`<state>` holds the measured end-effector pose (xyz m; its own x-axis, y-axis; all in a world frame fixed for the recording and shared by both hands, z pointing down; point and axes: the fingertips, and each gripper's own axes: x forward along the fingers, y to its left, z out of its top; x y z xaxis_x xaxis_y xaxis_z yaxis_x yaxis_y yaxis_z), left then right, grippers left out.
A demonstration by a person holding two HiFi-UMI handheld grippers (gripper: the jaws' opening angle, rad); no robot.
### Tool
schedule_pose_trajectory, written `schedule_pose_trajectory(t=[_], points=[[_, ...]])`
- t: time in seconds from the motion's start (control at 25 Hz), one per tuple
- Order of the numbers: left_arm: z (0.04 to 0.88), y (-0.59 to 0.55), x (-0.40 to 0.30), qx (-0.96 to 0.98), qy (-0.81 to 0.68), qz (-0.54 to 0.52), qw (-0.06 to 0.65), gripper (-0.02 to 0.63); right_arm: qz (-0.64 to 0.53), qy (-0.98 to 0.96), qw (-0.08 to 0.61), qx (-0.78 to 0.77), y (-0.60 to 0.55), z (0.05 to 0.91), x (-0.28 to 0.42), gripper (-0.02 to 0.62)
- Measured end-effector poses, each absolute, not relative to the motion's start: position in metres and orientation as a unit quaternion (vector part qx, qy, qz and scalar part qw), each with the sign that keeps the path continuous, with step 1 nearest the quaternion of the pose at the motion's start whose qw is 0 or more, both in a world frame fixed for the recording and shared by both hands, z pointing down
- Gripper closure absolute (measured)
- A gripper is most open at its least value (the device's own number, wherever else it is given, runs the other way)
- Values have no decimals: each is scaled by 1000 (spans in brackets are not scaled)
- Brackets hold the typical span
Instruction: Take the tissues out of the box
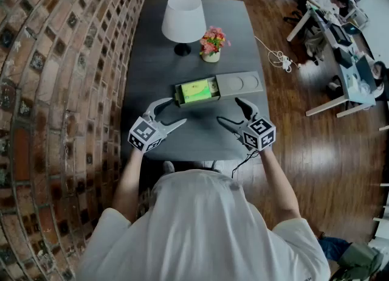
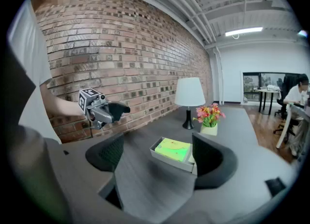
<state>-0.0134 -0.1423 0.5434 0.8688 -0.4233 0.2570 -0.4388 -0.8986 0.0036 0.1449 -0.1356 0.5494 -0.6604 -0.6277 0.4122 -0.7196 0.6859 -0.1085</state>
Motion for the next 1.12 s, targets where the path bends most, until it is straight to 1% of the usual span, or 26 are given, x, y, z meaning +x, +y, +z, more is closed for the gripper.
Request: schedule_pose_trajectory(t=[0.12,0.16,0.28,0.44,0.48,0.56,0.72,0.76,0.8,0.96,1.12], points=[[538,-153,-22,966,-229,118,30,285,160,-903,176,359,-147,553,134,153],[536,-158,-25,966,-230,117,28,285,160,-903,189,351,-151,556,129,128],[529,-169,-37,964,-236,119,21,285,138,-905,242,320,-167,559,120,126],[525,-175,-51,961,-250,117,22,285,122,-906,280,292,-186,560,115,120],[525,-175,-54,960,-253,117,23,285,121,-906,289,284,-190,562,113,91],[527,-175,-59,958,-259,118,27,285,120,-907,301,269,-197,568,107,81],[531,-173,-67,955,-272,117,36,285,150,-903,298,270,-218,580,96,80],[532,-172,-69,954,-275,117,38,285,175,-898,296,276,-224,586,93,-13],[533,-172,-70,953,-278,116,39,285,202,-890,294,285,-230,594,92,-21],[537,-172,-75,949,-290,117,43,285,285,-853,281,336,-258,619,84,-21],[535,-175,-83,944,-309,105,52,285,308,-826,285,376,-280,644,76,-21]])
